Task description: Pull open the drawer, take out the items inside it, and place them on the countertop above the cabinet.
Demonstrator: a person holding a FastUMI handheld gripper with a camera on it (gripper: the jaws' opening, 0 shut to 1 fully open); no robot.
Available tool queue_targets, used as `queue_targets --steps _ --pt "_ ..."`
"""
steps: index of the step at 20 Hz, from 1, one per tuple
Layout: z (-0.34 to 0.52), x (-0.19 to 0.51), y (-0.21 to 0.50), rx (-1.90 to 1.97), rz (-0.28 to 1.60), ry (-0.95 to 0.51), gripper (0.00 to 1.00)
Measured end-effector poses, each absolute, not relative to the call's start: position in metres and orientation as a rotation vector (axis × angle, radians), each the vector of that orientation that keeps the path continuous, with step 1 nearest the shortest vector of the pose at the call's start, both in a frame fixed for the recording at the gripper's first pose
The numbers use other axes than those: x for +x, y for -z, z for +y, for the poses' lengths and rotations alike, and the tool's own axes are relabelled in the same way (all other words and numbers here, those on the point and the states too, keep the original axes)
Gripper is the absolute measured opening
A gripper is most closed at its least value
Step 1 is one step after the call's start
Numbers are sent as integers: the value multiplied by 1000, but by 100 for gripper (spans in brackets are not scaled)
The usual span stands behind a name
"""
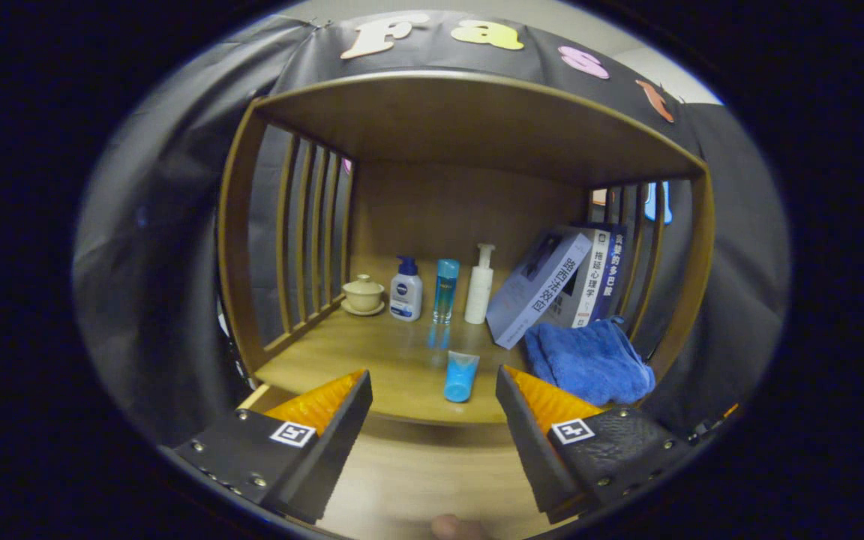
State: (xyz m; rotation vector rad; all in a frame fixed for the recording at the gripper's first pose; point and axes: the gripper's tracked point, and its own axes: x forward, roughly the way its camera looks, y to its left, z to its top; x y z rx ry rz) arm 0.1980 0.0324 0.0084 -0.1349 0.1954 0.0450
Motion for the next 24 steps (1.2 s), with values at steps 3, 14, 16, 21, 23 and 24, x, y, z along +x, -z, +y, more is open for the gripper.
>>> queue_targets --steps 3,14,16,21,23,24 --pt "44 151 -16 -89 195 -86 98" --pt "32 17 10 -73 78 -70 98" --pt "24 2 21 -67 57 -58 99" --pt "7 -19 57 -61 15 -41 98" --pt "1 -21 74 -62 18 -35 98" --pt "2 -21 83 -63 25 -48 99"
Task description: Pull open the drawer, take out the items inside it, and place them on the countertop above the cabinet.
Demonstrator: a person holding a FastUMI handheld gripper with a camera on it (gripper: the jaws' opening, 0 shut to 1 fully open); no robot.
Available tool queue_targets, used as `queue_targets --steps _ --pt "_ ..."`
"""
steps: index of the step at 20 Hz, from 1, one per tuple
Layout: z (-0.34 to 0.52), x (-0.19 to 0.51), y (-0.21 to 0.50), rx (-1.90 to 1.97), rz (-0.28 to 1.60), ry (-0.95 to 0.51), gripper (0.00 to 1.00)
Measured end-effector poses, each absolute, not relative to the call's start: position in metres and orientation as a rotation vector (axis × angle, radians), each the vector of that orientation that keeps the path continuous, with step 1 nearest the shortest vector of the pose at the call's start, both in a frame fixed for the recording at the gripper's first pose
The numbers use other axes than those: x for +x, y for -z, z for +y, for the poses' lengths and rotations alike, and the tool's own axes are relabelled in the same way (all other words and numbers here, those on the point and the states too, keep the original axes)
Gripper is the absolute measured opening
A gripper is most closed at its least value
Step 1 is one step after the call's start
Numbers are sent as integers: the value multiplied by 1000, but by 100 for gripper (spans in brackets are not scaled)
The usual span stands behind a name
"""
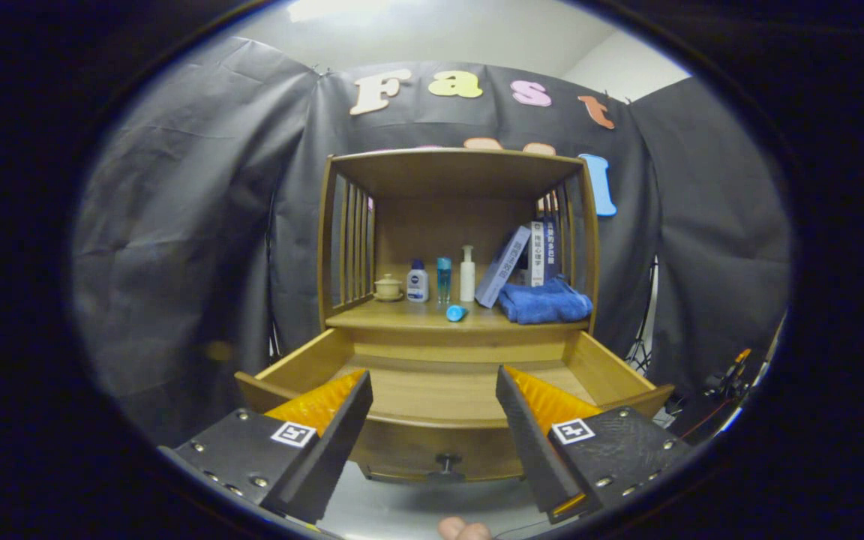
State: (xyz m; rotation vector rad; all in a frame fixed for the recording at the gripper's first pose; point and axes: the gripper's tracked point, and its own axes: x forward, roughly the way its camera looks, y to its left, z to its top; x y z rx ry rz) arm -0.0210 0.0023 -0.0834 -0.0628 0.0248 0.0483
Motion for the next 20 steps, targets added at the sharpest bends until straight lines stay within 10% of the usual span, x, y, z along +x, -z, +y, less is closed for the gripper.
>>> queue_targets --steps 20 --pt "-18 20 207 -88 146 84 100"
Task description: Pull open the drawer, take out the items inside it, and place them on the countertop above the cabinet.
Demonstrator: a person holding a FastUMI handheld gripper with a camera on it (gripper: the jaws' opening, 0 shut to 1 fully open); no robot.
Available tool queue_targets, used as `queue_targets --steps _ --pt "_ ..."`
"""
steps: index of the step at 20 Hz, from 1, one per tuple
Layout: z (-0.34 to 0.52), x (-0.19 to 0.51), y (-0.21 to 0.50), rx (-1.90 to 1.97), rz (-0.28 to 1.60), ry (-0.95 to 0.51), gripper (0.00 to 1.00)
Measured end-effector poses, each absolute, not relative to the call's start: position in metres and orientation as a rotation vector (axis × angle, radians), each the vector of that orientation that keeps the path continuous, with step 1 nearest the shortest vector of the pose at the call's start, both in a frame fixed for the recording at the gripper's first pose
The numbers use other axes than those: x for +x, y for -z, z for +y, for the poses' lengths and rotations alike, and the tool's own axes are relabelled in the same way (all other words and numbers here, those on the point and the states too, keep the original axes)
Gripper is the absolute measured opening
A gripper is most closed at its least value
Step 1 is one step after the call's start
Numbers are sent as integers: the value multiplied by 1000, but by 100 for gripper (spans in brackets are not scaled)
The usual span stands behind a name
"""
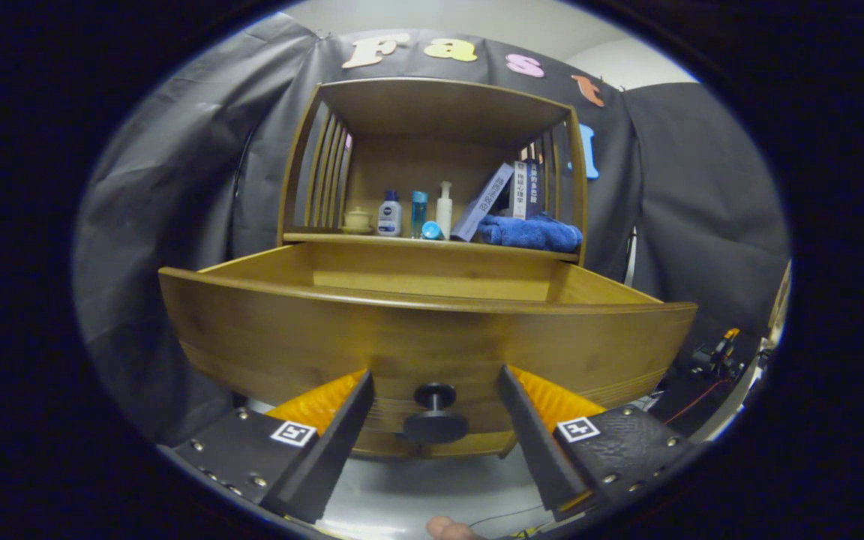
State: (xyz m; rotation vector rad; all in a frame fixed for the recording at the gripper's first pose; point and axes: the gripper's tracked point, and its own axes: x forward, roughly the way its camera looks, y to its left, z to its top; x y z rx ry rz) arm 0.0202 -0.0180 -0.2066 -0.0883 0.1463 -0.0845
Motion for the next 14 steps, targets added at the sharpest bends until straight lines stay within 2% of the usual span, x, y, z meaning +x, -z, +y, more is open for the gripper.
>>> queue_targets --steps 7,14 --pt "-12 39 207 -50 180 62 100" --pt "-15 86 200 -50 166 44 100"
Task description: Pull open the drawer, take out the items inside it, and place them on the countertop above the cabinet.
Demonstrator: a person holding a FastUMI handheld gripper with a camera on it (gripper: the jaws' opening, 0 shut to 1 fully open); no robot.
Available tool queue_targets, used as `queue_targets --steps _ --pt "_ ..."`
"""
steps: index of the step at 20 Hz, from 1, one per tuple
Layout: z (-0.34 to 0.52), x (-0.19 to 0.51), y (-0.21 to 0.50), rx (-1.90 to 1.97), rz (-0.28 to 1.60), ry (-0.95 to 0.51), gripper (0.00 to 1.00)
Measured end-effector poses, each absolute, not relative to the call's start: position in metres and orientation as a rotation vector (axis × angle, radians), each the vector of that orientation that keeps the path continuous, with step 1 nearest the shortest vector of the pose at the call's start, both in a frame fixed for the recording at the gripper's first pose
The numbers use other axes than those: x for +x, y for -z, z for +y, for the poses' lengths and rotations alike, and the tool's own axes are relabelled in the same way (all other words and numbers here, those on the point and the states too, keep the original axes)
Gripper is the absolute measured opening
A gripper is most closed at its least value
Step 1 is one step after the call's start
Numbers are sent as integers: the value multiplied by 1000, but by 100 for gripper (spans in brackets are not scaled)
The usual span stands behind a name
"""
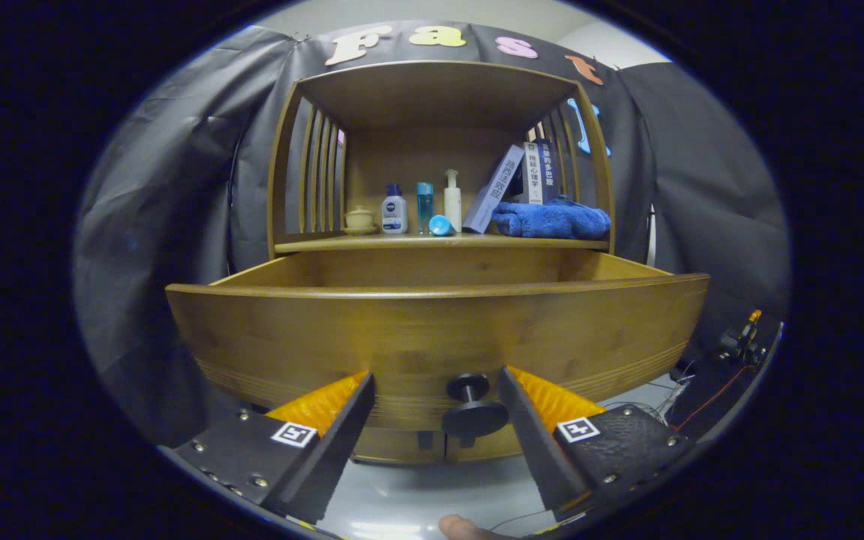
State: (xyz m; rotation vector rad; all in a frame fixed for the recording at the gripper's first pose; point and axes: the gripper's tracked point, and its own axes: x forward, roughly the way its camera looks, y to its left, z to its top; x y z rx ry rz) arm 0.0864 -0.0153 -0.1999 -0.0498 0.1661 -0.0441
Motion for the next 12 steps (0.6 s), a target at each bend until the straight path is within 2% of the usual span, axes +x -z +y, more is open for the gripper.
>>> queue_targets --steps 12 --pt "-13 181 193 -2 97 39 100"
